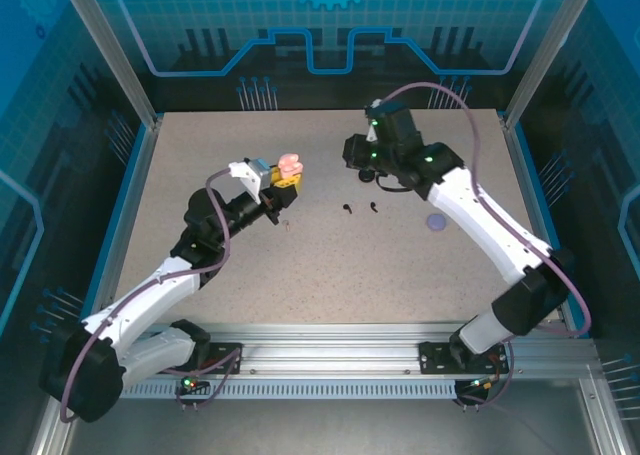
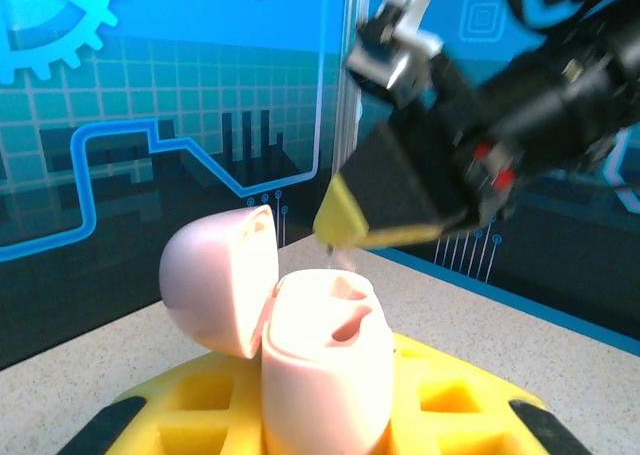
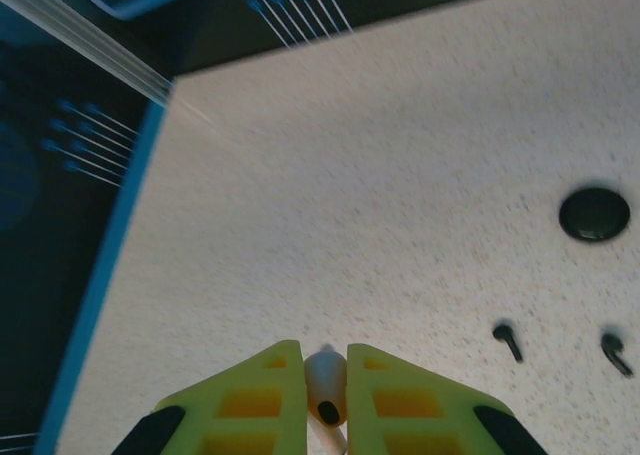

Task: Insert the wireless bluetooth earbuds into the charging case

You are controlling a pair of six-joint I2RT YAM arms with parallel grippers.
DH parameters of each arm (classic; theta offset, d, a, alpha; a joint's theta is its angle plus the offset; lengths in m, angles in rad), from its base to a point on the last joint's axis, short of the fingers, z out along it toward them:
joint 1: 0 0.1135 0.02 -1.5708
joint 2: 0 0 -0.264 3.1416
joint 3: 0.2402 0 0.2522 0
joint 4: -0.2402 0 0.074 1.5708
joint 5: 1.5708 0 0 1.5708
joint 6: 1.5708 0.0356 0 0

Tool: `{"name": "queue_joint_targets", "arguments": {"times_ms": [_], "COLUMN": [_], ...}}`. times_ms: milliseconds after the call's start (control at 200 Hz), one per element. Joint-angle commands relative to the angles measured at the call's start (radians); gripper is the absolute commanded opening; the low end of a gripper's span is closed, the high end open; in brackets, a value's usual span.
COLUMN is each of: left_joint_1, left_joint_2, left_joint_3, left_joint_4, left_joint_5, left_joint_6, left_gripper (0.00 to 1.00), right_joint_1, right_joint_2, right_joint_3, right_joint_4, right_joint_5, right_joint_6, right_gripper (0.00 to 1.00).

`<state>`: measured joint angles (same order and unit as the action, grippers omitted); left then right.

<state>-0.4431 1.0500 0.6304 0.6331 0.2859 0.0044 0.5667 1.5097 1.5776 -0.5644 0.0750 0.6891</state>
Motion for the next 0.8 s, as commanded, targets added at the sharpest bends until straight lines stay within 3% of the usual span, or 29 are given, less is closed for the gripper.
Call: {"name": "queue_joint_targets", "arguments": {"times_ms": [0,415,795], "left_joint_1": [-0.019,-0.072,-0.090], "left_joint_2": [0.014,0.070,0.093], "left_joint_3": [0.015,0.081,0.101], "left_joint_4": [0.091,0.155,0.172], "left_joint_5": [0.010,-0.040,-0.054], "left_joint_6": [0.082,0.212,0.197], "left_gripper": [0.00,0.00,0.00], "right_joint_1": [-0.026,-0.029,0.065], "right_joint_2": [-0.085,-0.214,-0.206], "right_joint_3": [-0.037,-0.160,-0.244], "right_joint_4": [0.120,0.503,0.666], "right_joint_5": [-0.114,-0.462,-0.549], "right_joint_6": [-0.061,-0.061,-0.115], "right_gripper": [0.13,0.14,0.14]}}
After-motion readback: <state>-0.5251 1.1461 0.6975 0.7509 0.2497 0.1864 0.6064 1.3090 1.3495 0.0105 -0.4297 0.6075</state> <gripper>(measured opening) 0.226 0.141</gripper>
